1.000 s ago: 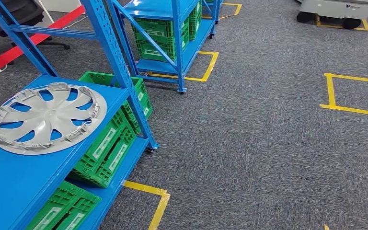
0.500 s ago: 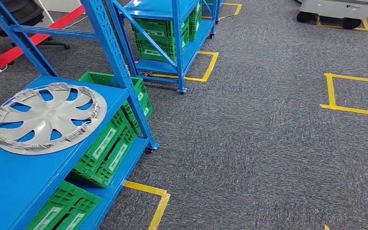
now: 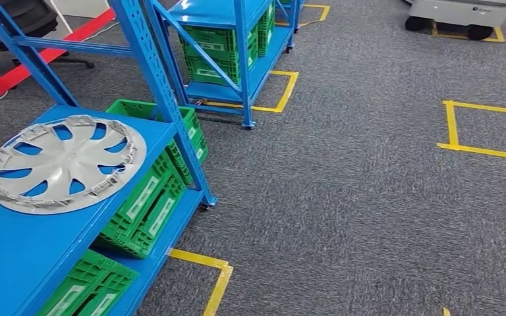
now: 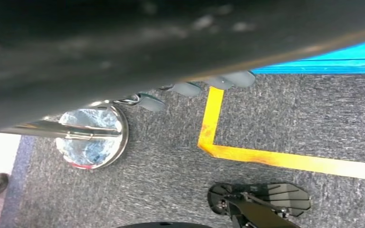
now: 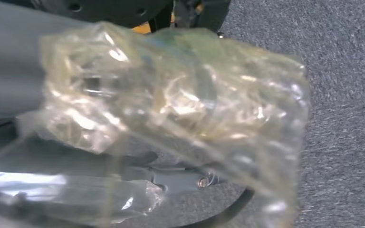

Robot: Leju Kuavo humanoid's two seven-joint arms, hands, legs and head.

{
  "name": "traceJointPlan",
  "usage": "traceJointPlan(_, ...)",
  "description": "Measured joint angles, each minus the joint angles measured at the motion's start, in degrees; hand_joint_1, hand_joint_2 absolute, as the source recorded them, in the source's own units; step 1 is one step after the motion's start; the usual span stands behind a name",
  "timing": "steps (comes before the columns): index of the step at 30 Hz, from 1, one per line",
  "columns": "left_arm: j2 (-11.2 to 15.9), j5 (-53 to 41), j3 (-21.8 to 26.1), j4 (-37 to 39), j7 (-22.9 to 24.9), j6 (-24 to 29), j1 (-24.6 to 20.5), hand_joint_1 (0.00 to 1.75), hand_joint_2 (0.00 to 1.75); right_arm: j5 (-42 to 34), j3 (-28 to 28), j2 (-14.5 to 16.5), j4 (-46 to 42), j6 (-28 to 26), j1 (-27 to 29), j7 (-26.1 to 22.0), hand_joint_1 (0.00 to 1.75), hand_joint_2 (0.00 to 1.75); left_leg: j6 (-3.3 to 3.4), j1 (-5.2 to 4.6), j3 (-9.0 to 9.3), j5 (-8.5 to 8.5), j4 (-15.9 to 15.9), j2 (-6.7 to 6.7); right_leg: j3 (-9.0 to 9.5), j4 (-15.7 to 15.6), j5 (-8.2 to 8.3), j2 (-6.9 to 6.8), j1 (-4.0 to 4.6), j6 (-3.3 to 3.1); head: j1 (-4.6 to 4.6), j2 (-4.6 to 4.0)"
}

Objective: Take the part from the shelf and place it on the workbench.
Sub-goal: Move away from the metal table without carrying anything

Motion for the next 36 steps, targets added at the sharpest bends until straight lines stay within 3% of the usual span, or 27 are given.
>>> traceJointPlan(1,0.0,0.0,0.0,0.0,0.0,0.0,0.0,0.0,0.0,0.0,0.0,0.0,0.0,0.0,0.0,0.0,0.0,0.0,-0.39,0.25,0.05,-0.24,0.3,0.06,0.67,-1.5,1.5,-0.09,-0.34,0.44,0.0,0.0)
traceJointPlan(3,0.0,0.0,0.0,0.0,0.0,0.0,0.0,0.0,0.0,0.0,0.0,0.0,0.1,0.0,-0.1,0.0,0.0,0.0,-1.62,0.75,-0.05,-1.16,1.5,0.12,4.09,-8.5,4.92,-0.51,-0.95,1.53,0.12,0.0)
traceJointPlan(4,0.0,0.0,0.1,-0.1,0.0,0.0,0.0,0.0,0.0,0.0,0.0,0.0,0.2,0.0,-0.2,0.0,0.0,0.0,-2.27,0.87,-0.31,-1.81,2.5,0.15,5.53,-11.3,5.7,-0.55,-1.09,1.49,0.25,0.0)
traceJointPlan(6,0.1,-0.1,0.3,-0.2,0.0,-0.1,0.0,0.0,0.0,0.0,0.0,0.1,0.4,0.0,-0.4,0.0,0.0,0.0,-3.07,0.85,-0.83,-2.62,3.9,0.19,6.43,-12.8,5.21,-0.39,-0.92,0.44,0.23,0.0)
traceJointPlan(7,0.1,-0.1,0.4,-0.2,0.0,-0.1,0.0,0.0,0.0,0.0,0.0,0.1,0.4,0.0,-0.4,0.0,0.0,0.0,-3.21,0.9,-0.92,-2.75,4.2,0.2,6.4,-12.6,5.18,-0.19,-0.88,-0.45,0.13,0.0)
traceJointPlan(9,0.1,-0.2,0.5,-0.3,0.0,-0.1,0.0,0.0,0.0,-0.1,0.0,0.1,0.4,0.0,-0.4,0.0,0.0,0.0,-3.48,1.13,-1.1,-3.35,4.8,0.15,6.26,-12.3,5.19,-0.06,-0.72,-1.41,-0.06,0.0)
traceJointPlan(10,0.1,-0.3,0.6,-0.3,0.0,-0.1,0.0,0.0,0.0,-0.1,0.0,0.1,0.5,0.0,-0.4,0.0,0.0,0.0,-3.57,1.21,-1.71,-4.48,6.2,0.09,6.19,-12.3,5.24,0.0,-0.64,-1.78,-0.1,0.0)
traceJointPlan(13,-0.1,-0.4,0.6,-0.3,0.0,-0.3,-0.1,0.0,0.0,-0.3,0.0,0.1,0.5,-0.1,-0.4,0.0,0.0,0.0,-3.35,1.19,-6.66,-10.01,16.7,-0.08,5.92,-12.3,5.34,0.16,-0.13,-2.47,-0.29,0.0)
traceJointPlan(14,-0.1,-0.4,0.7,-0.3,0.0,-0.3,0.0,0.0,0.0,-0.3,0.0,0.1,0.5,-0.1,-0.4,0.0,0.0,0.0,-3.1,1.13,-8.27,-11.01,19.9,-0.11,5.87,-12.3,5.33,0.29,0.11,-2.58,-0.3,0.0)
traceJointPlan(15,-0.1,-0.4,0.7,-0.3,0.0,-0.3,0.0,0.0,0.0,-0.3,0.0,0.1,0.5,-0.1,-0.4,0.0,0.0,0.0,-2.77,1.0,-9.12,-10.89,21.5,-0.15,5.89,-12.3,5.31,0.46,0.32,-2.67,-0.28,0.0)
traceJointPlan(16,-0.1,-0.4,0.7,-0.3,0.0,-0.3,0.1,0.0,0.0,-0.3,0.0,0.1,0.5,-0.1,-0.4,0.0,0.0,0.0,-2.39,0.8,-8.93,-9.57,20.7,-0.23,5.99,-12.3,5.29,0.66,0.47,-2.72,-0.27,0.0)
traceJointPlan(18,-0.1,-0.4,0.8,-0.3,0.0,-0.3,0.2,0.0,0.0,-0.3,0.0,0.1,0.5,-0.1,-0.4,0.0,0.0,0.0,-1.5,0.24,-6.27,-5.0,14.2,-0.7,6.23,-12.4,5.23,1.12,0.56,-2.79,-0.28,0.0)
traceJointPlan(20,-0.1,-0.4,0.9,-0.4,0.0,-0.3,0.1,0.0,0.0,-0.3,0.0,0.1,0.6,0.0,-0.5,0.0,0.0,0.0,-0.86,-0.26,-3.72,-2.46,8.0,-1.33,6.2,-12.3,5.2,1.5,0.67,-2.64,-0.29,0.0)
traceJointPlan(23,-0.1,-0.5,0.9,-0.6,0.0,-0.3,0.1,0.0,0.0,-0.3,0.0,0.1,0.6,0.0,-0.5,0.0,0.0,0.0,-0.71,-0.59,-2.98,-2.49,5.6,-1.43,5.86,-12.6,5.53,1.72,0.53,-1.84,-0.32,0.0)
traceJointPlan(25,-0.1,-0.5,0.9,-0.6,0.0,-0.3,0.1,0.0,0.0,-0.3,0.0,0.0,0.6,0.0,-0.5,0.0,0.0,0.0,-0.52,-0.45,-2.66,-1.87,4.6,-1.1,5.23,-11.7,4.71,1.42,0.49,-1.4,-0.24,0.0)
traceJointPlan(28,-0.2,-0.5,0.9,-0.7,0.0,-0.3,0.2,0.0,0.0,-0.3,0.0,-0.1,0.7,0.0,-0.5,0.0,0.0,0.0,-0.18,-0.46,-2.57,-1.42,3.9,-0.53,1.11,-2.9,-0.23,0.68,0.59,-1.07,-0.08,0.0)
traceJointPlan(29,-0.2,-0.5,0.9,-0.7,0.0,-0.3,0.2,0.0,0.0,-0.3,0.0,-0.1,0.7,0.0,-0.5,0.0,0.0,0.0,-0.16,-0.57,-2.63,-1.43,3.9,-0.33,-0.36,0.3,-1.48,0.61,0.59,-0.94,-0.11,0.0)
traceJointPlan(30,-0.3,-0.5,0.9,-0.7,0.0,-0.3,0.2,0.0,0.0,-0.3,-0.1,-0.1,0.7,0.0,-0.5,0.0,0.0,0.0,-0.14,-0.66,-2.67,-1.44,3.9,-0.14,-1.08,2.0,-1.73,0.57,0.6,-0.86,-0.12,0.0)
traceJointPlan(31,-0.3,-0.5,0.9,-0.7,0.0,-0.4,0.2,0.0,0.0,-0.3,-0.1,-0.1,0.7,0.0,-0.5,0.0,0.0,0.0,-0.13,-0.71,-2.68,-1.44,3.9,0.02,-0.78,1.6,-0.93,0.54,0.61,-0.84,-0.11,0.0)
traceJointPlan(32,-0.4,-0.5,1.0,-0.7,0.0,-0.4,0.2,0.0,0.0,-0.3,-0.1,-0.1,0.7,0.0,-0.5,0.0,0.0,0.0,-0.16,-0.73,-2.58,-1.46,3.9,0.13,0.69,-1.1,0.77,0.43,0.63,-0.9,-0.12,0.0)
traceJointPlan(34,-0.4,-0.5,1.0,-0.7,0.0,-0.4,0.2,0.0,0.0,-0.3,-0.1,-0.1,0.8,0.0,-0.5,0.0,0.0,0.0,-0.33,-0.85,-2.38,-1.56,4.0,0.25,5.01,-9.1,4.07,-0.16,0.75,-1.24,-0.1,0.0)
traceJointPlan(36,-0.5,-0.5,1.0,-0.7,0.0,-0.4,0.2,0.0,0.0,-0.3,0.0,-0.1,0.8,0.0,-0.5,0.0,0.0,0.0,-0.71,-1.01,-2.35,-1.65,4.2,0.31,7.38,-13.7,5.16,-0.62,0.94,-1.83,-0.15,0.0)
